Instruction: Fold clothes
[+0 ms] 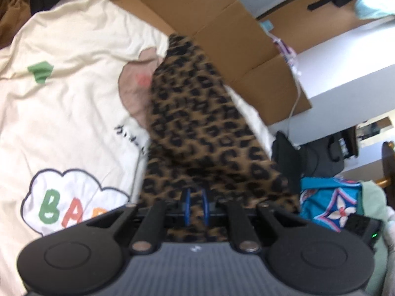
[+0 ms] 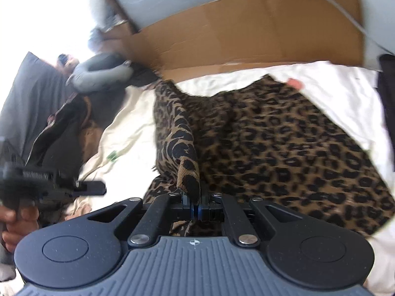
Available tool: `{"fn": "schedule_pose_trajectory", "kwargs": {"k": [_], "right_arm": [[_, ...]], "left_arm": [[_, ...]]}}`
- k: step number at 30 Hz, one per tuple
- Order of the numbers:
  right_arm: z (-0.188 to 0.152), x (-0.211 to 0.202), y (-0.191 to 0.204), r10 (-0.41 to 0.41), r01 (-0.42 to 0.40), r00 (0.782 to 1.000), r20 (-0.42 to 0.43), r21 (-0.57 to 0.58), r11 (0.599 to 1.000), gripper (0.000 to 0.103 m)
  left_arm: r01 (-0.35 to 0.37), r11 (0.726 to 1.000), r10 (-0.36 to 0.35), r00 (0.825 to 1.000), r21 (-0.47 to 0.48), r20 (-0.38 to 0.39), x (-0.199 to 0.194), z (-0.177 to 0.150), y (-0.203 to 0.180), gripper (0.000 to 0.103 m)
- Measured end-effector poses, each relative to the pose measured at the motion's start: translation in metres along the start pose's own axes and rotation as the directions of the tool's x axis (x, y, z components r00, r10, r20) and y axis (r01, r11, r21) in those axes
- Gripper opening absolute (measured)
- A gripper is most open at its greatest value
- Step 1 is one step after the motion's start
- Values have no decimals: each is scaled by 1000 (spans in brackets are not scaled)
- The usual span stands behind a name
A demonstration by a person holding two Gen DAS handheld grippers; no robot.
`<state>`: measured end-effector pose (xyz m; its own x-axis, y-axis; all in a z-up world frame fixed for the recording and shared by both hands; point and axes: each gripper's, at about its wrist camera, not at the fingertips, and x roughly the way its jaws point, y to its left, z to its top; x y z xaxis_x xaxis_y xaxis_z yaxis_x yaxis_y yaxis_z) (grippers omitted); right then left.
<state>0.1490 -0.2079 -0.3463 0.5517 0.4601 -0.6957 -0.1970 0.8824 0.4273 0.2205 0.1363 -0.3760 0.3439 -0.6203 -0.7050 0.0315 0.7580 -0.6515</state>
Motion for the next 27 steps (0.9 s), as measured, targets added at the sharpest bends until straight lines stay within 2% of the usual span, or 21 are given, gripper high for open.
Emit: {"fn": "schedule_pose_trajectory", "kwargs": {"k": [10,16,24,27], "right_arm": [[-2,-27,-70,-117,112,993,25,147,983,1],[-7,-30,-113,-179,167,983,30,228,959,1],[-22,-19,-155,-214,203,977,0,321,925,2],[-26,-13,-169,-216,203,976,-7,373,905,6]], "left_arm": [[-73,997,73,994,14,-79,26,-15,6,10],[-86,995,93,988,58,-124,41,-24,2,10],[-91,993,103,977,76,-187,59,-38,1,12],[-89,991,108,973,102,-203,61,-43,-2,18]]}}
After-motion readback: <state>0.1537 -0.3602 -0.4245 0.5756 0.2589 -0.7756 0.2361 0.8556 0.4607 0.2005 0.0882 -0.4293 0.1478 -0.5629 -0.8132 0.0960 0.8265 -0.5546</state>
